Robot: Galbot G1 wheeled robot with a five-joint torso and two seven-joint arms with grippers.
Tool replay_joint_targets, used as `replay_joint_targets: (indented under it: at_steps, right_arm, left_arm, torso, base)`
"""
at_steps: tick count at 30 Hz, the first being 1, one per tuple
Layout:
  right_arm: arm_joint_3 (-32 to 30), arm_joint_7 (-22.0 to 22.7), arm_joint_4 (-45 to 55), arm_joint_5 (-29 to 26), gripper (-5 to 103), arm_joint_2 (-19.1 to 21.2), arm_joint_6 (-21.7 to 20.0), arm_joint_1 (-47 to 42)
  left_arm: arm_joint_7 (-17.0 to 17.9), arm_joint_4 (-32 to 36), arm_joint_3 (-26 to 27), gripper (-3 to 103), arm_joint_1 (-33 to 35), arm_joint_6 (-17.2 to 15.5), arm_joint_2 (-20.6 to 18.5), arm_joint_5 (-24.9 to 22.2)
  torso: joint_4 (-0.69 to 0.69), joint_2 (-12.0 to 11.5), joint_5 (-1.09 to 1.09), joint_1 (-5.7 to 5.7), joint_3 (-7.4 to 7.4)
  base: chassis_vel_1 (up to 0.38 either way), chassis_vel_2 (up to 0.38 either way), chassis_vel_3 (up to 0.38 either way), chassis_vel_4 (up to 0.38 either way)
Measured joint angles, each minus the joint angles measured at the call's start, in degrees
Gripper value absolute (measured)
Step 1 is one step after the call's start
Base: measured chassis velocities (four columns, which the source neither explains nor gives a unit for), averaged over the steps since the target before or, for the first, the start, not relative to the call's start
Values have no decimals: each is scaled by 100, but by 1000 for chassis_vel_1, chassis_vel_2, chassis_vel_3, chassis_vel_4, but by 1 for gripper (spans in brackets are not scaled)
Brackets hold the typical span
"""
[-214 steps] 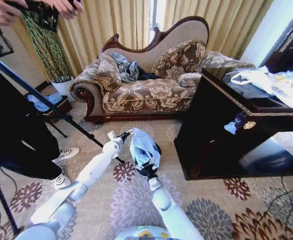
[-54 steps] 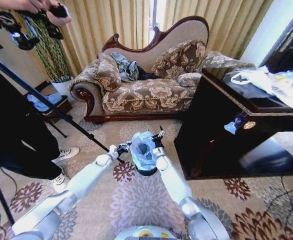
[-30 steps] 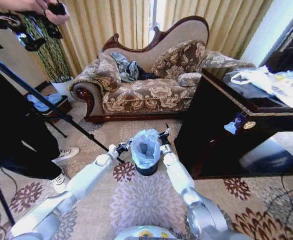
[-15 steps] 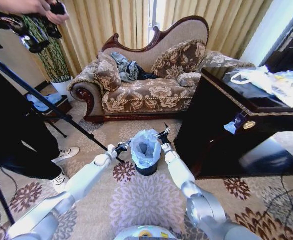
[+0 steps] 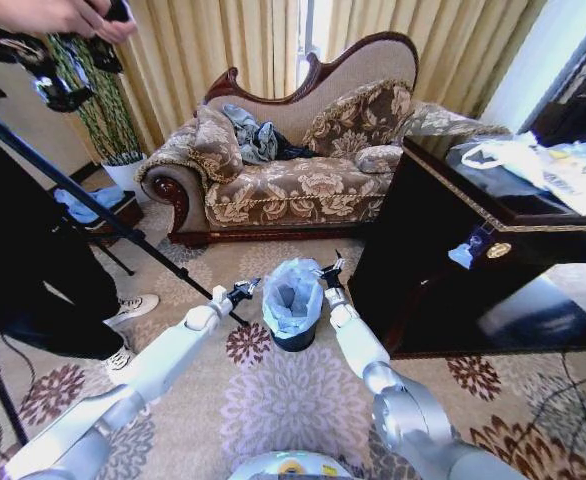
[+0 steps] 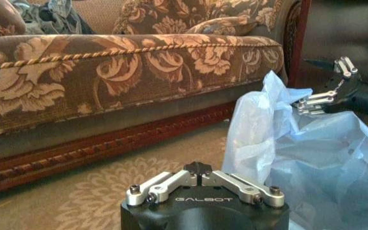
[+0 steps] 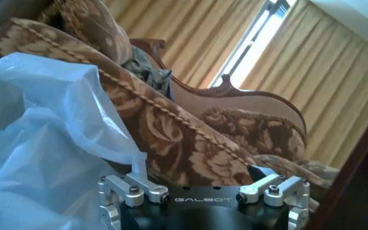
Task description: Place a garbage bag over the trash bin.
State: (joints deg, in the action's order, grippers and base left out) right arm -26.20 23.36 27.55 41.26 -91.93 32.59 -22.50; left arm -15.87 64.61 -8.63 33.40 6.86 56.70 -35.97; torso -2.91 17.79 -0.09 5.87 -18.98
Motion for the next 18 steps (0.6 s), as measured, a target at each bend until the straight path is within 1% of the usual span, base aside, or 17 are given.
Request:
replay_joint_targets:
  at_steps: [4, 7, 9, 12, 13, 14, 15, 16, 17, 18]
  right_arm:
    - [-8, -75, 10, -99, 100, 32, -34, 11]
    - [-10, -498, -131, -320, 100, 79, 145, 37]
    - [-12, -561, -166, -360, 100, 84, 177, 50]
    - [-8, -974, -356, -685, 100, 139, 438, 146]
    - [-8, -974, -356, -685, 100, 139, 438, 146]
    - [-1, -1077, -351, -764, 100, 155, 479, 145]
    - [69, -1346, -203, -1019, 100, 202, 517, 73]
    - [108, -1474, -79, -1148, 100, 227, 517, 14]
    - [146, -1573, 29, -1241, 100, 251, 511, -43]
    - [146, -1573, 29, -1241, 100, 251, 511, -43]
  left_arm:
    - [-38, 64, 48, 0, 33, -2, -64, -21]
    - [-76, 50, 98, 0, 37, 5, -103, -29]
    - [-81, 41, 103, 0, 35, 6, -105, -30]
    - [-95, 5, 135, 0, 10, 24, -117, -56]
    - [-95, 5, 135, 0, 10, 24, -117, -56]
    - [-94, 26, 147, 0, 11, 23, -125, -84]
    - [-76, 194, 169, 0, 41, -29, -165, -212]
    - [-52, 321, 171, 0, 64, -95, -195, -332]
    - [-18, 487, 167, 0, 91, -188, -233, -482]
    - [-18, 487, 167, 0, 91, -188, -233, -482]
  torso:
    - [0, 0, -1, 0, 0]
    - [0, 0, 0, 0, 0]
    - [0, 0, 0, 0, 0]
    - [0, 0, 0, 0, 0]
    - [0, 0, 0, 0, 0]
    - [0, 0, -1, 0, 0]
    - [0, 0, 0, 0, 0]
    - [0, 0, 0, 0, 0]
    - [0, 0, -1, 0, 0]
    - [0, 0, -1, 0, 0]
  base:
    - [0, 0, 0, 0]
    - [0, 0, 0, 0]
    - [0, 0, 0, 0]
    - [0, 0, 0, 0]
    - [0, 0, 0, 0]
    - [0, 0, 0, 0]
    - [0, 0, 0, 0]
    - [0, 0, 0, 0]
    - [0, 0, 0, 0]
    - [0, 0, 0, 0]
